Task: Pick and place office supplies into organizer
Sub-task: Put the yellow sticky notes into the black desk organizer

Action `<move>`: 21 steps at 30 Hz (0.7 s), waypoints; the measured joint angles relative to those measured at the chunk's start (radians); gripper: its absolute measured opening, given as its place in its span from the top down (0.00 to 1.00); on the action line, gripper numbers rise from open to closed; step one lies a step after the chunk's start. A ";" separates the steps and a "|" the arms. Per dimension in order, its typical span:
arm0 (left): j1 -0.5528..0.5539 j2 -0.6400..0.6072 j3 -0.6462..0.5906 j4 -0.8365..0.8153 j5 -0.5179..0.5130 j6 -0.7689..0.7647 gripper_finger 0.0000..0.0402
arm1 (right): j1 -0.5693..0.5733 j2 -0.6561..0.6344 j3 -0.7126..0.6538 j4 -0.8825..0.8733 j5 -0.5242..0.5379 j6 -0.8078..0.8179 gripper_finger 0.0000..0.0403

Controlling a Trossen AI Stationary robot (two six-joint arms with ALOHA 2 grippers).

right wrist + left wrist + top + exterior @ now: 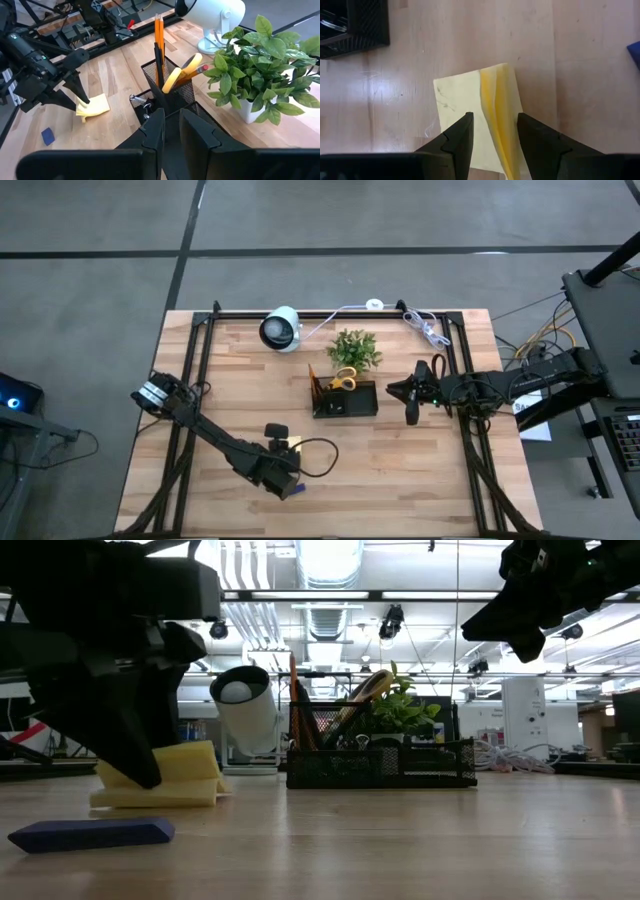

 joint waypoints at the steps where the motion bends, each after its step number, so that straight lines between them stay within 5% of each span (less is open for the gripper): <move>1: 0.000 0.000 0.000 -0.001 0.000 -0.001 0.66 | 0.000 0.000 0.000 0.000 0.000 -0.001 0.88; 21: 0.005 -0.001 -0.006 -0.015 -0.029 -0.097 0.66 | 0.000 -0.001 0.000 0.000 0.000 -0.001 0.88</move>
